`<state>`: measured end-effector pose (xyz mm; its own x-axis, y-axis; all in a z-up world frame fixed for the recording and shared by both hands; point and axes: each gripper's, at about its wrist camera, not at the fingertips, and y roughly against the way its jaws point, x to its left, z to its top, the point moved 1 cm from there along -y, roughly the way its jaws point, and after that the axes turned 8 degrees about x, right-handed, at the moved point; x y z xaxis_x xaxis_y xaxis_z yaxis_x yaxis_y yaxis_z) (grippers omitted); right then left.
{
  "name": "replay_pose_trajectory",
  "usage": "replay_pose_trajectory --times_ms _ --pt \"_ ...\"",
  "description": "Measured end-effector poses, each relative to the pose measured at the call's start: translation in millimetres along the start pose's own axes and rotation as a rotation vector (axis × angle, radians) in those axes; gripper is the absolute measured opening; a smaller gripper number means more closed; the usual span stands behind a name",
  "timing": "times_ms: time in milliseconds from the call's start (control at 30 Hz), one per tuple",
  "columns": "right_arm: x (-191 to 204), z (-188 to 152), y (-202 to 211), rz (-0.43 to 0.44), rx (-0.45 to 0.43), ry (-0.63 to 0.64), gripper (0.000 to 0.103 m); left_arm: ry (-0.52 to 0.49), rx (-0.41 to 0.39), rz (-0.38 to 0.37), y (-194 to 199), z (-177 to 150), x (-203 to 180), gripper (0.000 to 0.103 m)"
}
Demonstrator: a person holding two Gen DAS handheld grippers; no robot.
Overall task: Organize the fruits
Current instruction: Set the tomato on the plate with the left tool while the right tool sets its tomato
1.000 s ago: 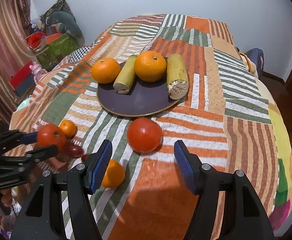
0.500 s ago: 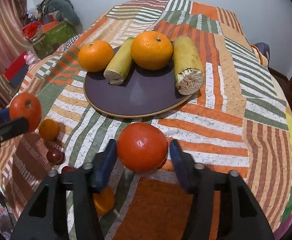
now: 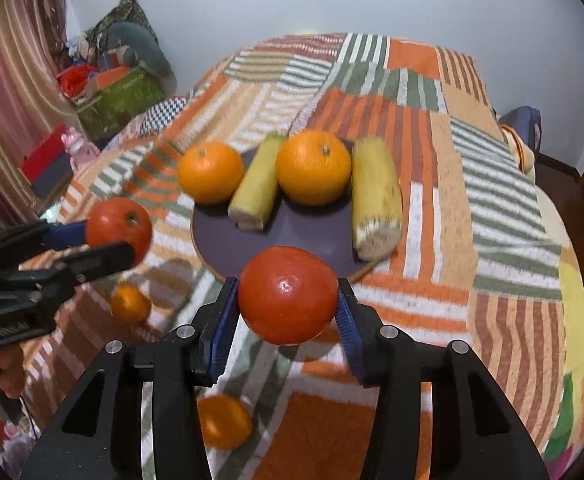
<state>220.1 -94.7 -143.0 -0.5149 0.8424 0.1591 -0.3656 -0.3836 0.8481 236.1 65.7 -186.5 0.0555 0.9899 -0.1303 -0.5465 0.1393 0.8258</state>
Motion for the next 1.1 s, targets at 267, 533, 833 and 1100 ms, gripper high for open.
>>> replay_pose_trajectory --times_ms 267,533,833,1100 --pt "1.4 21.4 -11.5 0.0 -0.015 0.005 0.044 -0.004 0.02 -0.009 -19.3 23.0 -0.1 0.051" --pt "-0.7 29.7 -35.2 -0.006 0.02 0.013 0.044 -0.01 0.081 -0.015 -48.1 32.9 0.9 0.051" --pt "-4.2 29.4 -49.1 -0.007 0.046 0.031 0.044 -0.001 0.113 -0.032 -65.1 36.9 3.8 0.051" --pt "-6.2 29.3 -57.3 -0.003 0.068 0.027 0.044 -0.013 0.109 -0.016 -66.5 36.5 2.6 0.053"
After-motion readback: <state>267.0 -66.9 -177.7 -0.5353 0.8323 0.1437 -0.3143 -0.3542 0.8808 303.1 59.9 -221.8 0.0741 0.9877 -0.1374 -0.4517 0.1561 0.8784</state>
